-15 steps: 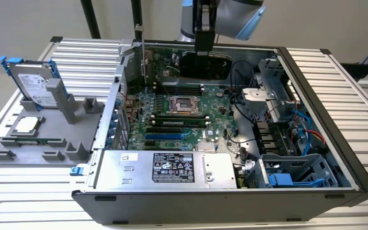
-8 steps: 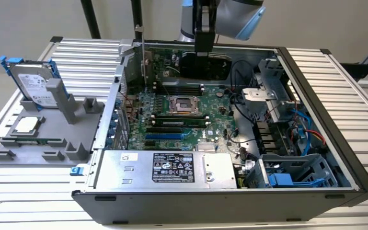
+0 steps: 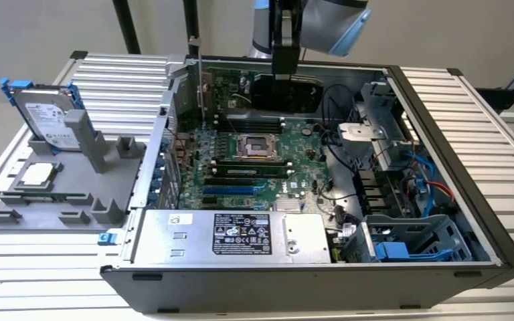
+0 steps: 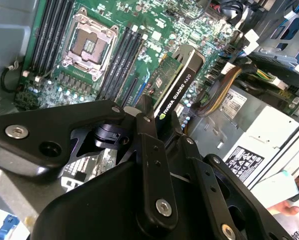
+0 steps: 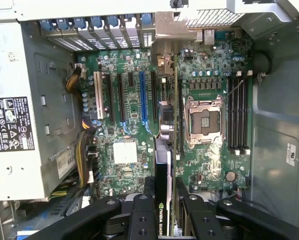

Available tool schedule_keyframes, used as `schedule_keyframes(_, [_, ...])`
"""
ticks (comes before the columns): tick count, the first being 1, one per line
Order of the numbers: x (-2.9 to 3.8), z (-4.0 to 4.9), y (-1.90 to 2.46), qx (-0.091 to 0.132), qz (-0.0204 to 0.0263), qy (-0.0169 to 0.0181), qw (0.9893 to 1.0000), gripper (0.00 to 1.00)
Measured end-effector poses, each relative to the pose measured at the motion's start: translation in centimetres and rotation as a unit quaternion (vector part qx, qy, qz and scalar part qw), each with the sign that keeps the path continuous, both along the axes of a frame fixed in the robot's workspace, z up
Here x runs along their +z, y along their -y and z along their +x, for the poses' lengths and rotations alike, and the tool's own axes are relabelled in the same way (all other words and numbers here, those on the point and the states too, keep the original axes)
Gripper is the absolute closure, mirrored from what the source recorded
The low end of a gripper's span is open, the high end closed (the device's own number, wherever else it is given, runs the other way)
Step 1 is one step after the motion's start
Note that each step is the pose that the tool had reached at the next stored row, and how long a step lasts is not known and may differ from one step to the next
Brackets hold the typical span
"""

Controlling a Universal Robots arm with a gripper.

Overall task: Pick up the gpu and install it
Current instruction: 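Insert the gpu into the slot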

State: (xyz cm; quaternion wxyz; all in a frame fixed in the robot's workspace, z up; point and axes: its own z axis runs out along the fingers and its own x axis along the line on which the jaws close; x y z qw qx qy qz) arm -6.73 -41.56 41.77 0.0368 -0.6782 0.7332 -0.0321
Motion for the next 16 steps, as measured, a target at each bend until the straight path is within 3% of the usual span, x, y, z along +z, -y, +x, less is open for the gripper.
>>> schedule_keyframes(16, [-0.32,0.00,0.00,0.000,-0.0021,0.0000,1.0000,1.00])
